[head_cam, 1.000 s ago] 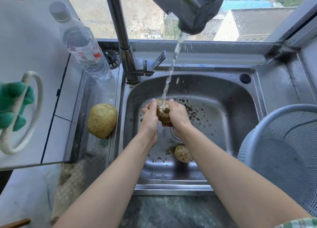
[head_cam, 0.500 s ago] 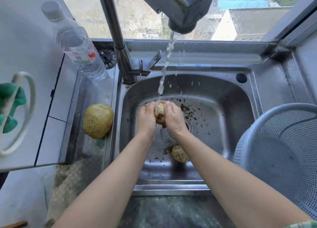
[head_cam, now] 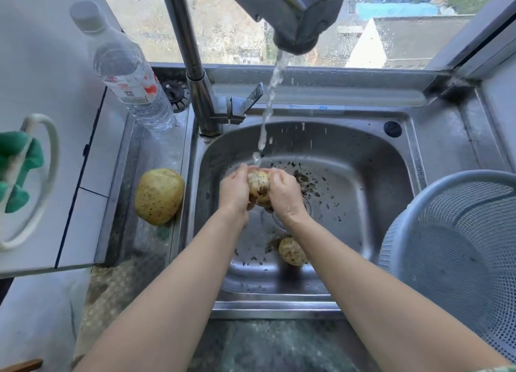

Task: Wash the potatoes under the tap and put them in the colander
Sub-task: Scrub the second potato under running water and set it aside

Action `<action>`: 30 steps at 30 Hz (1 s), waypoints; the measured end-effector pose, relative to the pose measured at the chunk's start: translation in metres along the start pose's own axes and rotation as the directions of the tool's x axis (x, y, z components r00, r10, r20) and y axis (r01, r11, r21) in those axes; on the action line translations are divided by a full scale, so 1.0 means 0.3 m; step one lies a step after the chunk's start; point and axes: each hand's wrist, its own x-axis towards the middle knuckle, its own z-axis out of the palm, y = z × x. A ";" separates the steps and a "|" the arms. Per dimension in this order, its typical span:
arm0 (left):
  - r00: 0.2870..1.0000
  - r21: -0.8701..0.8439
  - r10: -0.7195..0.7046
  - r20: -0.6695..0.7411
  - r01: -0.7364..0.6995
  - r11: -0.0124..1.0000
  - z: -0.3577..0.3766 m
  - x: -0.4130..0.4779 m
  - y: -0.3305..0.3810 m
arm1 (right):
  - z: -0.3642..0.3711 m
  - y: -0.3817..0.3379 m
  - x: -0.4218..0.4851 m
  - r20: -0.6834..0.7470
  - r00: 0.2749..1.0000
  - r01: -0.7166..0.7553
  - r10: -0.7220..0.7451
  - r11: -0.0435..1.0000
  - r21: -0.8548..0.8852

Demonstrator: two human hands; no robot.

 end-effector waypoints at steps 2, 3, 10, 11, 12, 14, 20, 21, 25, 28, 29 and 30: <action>0.980 -0.028 0.118 0.159 -0.115 0.993 -0.003 -0.025 -0.023 | -0.011 -0.008 0.005 -0.017 0.998 -0.065 0.068 0.992 0.112; 0.960 -0.042 0.174 0.219 -0.169 0.985 -0.004 -0.036 -0.043 | -0.016 -0.013 0.008 -0.025 0.995 -0.095 0.100 0.983 0.155; 0.980 0.036 0.183 -0.074 -0.180 0.983 0.006 0.006 -0.024 | -0.001 -0.023 -0.010 0.012 0.999 -0.038 0.038 0.999 -0.013; 0.979 0.058 0.196 -0.048 -0.194 0.979 -0.001 0.014 -0.023 | -0.003 -0.027 -0.008 0.037 0.997 -0.068 0.068 0.998 -0.017; 0.974 0.061 0.226 0.016 -0.227 0.972 -0.011 0.014 -0.024 | -0.007 -0.035 -0.002 0.060 0.990 -0.129 0.129 0.992 0.002; 0.928 0.016 0.302 0.218 -0.312 0.950 -0.040 -0.007 -0.040 | -0.025 -0.065 0.007 0.113 0.944 -0.324 0.310 0.936 0.140; 0.915 0.107 0.403 0.030 -0.404 0.909 -0.032 0.000 -0.031 | -0.025 -0.082 -0.023 0.379 0.884 -0.363 0.274 0.914 0.184; 0.934 0.090 0.355 -0.045 -0.350 0.933 -0.026 0.006 -0.021 | -0.015 -0.068 -0.028 0.409 0.884 -0.322 0.227 0.930 0.178; 0.960 -0.002 0.276 0.039 -0.277 0.961 -0.028 0.001 -0.026 | -0.006 -0.017 -0.017 0.414 0.901 -0.250 0.131 0.936 0.249; 0.968 -0.069 0.233 0.099 -0.227 0.972 -0.039 -0.001 -0.052 | -0.028 -0.014 -0.008 0.443 0.893 -0.208 0.075 0.943 0.259; 0.976 -0.100 0.199 0.085 -0.191 0.977 -0.041 -0.004 -0.055 | -0.030 -0.014 -0.010 0.449 0.891 -0.200 0.068 0.946 0.254; 0.981 -0.122 0.177 0.076 -0.167 0.978 -0.042 -0.004 -0.056 | -0.027 -0.015 -0.014 0.442 0.895 -0.184 0.061 0.953 0.241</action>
